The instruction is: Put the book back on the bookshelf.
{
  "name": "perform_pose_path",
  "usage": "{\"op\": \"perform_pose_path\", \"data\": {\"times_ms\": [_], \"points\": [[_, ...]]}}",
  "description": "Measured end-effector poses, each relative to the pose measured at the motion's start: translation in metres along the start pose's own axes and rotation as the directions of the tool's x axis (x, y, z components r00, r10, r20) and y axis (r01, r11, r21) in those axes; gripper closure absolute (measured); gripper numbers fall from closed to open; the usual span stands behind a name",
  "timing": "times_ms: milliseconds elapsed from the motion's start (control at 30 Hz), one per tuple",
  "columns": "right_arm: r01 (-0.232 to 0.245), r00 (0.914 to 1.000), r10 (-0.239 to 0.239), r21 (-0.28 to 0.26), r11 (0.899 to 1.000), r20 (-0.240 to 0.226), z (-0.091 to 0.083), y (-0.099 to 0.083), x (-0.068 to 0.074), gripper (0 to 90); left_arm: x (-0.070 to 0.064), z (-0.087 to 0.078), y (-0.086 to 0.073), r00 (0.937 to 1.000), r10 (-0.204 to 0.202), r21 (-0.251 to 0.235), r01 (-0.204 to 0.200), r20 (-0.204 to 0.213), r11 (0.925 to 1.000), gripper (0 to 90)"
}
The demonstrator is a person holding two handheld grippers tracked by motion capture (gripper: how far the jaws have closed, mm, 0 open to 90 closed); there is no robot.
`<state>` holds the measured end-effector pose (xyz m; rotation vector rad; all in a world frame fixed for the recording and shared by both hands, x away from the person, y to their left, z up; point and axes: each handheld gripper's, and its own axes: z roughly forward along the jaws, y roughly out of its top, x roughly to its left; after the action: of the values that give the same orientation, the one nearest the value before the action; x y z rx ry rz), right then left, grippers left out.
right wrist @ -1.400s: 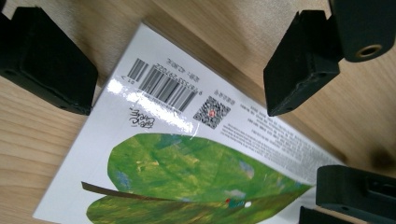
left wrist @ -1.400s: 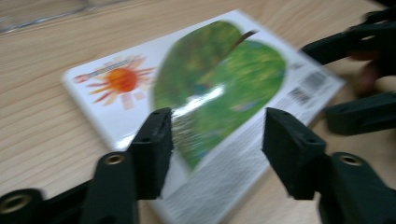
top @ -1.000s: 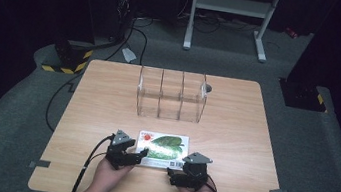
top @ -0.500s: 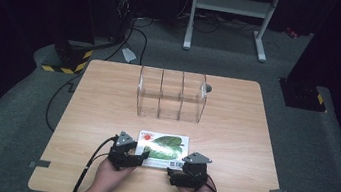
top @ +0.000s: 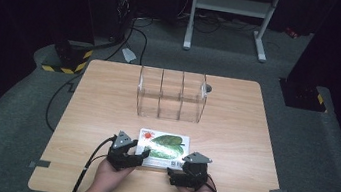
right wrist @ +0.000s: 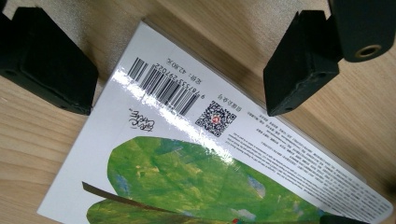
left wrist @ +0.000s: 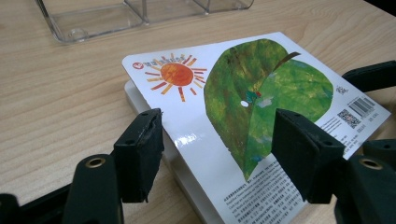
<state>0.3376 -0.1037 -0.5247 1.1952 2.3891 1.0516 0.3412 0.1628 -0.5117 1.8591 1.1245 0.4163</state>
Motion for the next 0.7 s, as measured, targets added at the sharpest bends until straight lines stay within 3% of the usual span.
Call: {"op": "perform_pose_path", "data": {"times_ms": [433, 700], "points": [[0.004, 1.0000, -0.004, 0.003, 1.000, 0.004, 0.001, 0.000, 0.000, 9.0, -0.007, -0.012, 0.006, 0.9989, 0.046, -0.092, -0.045, 0.010, 0.9947, 35.1], [-0.005, 1.0000, 0.005, -0.011, 1.000, 0.005, -0.001, 0.000, -0.002, 12.7, -0.006, -0.013, 0.006, 0.9989, 0.043, -0.085, -0.042, 0.015, 0.9955, 35.2]]}}
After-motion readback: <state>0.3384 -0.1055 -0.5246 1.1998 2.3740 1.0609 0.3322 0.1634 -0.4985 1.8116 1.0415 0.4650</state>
